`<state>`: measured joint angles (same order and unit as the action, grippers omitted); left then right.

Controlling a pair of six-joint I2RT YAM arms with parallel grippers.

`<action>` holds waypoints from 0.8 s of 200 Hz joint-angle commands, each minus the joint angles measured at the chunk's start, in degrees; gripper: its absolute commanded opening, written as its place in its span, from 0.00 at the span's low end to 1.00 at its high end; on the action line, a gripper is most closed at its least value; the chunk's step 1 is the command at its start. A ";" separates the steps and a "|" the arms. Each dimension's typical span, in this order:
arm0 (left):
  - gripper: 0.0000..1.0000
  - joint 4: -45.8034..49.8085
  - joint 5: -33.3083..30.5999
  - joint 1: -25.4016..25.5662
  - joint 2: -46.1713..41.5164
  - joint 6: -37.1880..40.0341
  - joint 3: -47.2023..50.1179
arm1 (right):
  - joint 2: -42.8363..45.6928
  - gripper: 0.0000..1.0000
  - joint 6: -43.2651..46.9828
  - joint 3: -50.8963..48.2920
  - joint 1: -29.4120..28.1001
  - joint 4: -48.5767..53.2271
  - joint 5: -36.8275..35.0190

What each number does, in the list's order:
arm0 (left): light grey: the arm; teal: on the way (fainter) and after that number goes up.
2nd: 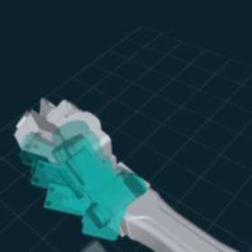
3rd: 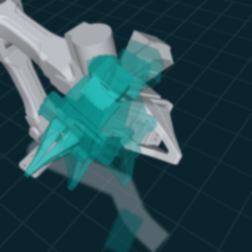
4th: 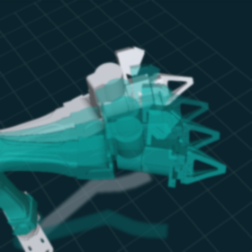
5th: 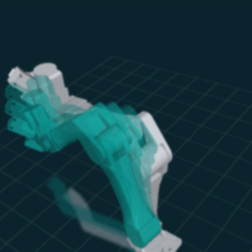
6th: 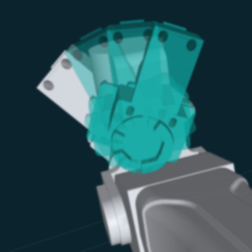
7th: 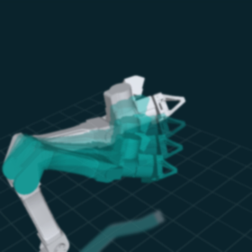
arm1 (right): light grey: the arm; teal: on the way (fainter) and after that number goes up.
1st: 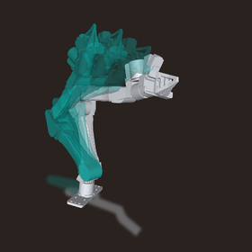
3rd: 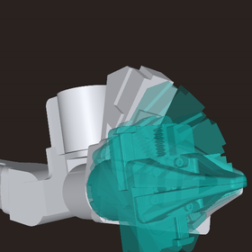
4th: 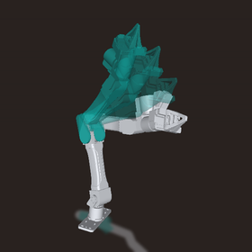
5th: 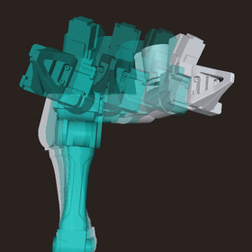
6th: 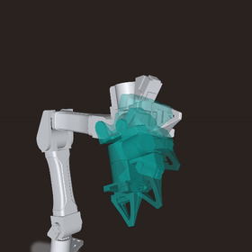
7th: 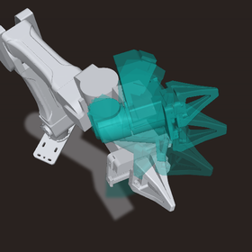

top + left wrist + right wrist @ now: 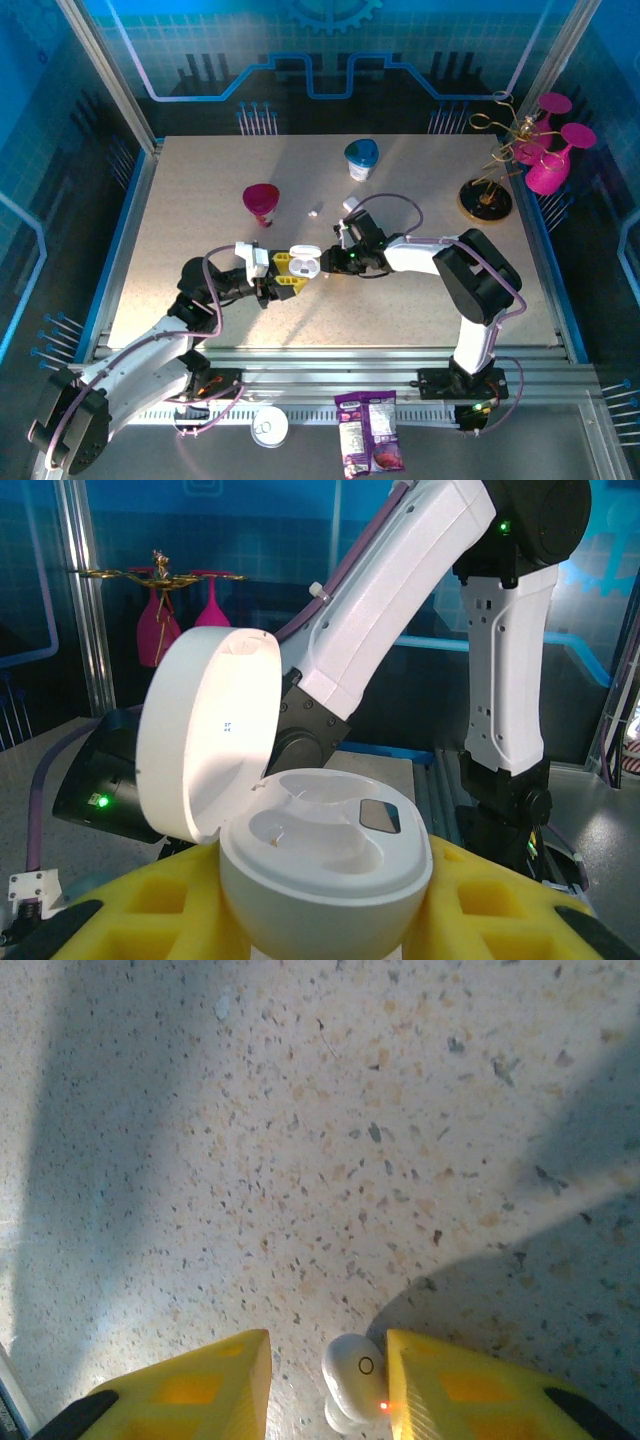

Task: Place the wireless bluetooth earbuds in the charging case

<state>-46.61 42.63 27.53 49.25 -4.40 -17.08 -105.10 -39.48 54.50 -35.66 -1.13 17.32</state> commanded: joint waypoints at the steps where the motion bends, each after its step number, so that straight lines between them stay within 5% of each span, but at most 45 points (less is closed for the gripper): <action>1: 0.25 -2.00 -0.19 -0.20 0.25 0.76 -0.43 | 1.93 0.34 1.55 -1.50 -0.38 -0.66 3.00; 160: 0.25 -1.84 -0.67 -0.24 -1.09 0.63 0.63 | -1.43 0.35 3.54 2.52 -0.88 0.26 6.81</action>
<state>-46.81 42.63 27.53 48.90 -4.36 -17.08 -104.81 -36.51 55.16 -35.73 -1.19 23.07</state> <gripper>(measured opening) 0.365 0.351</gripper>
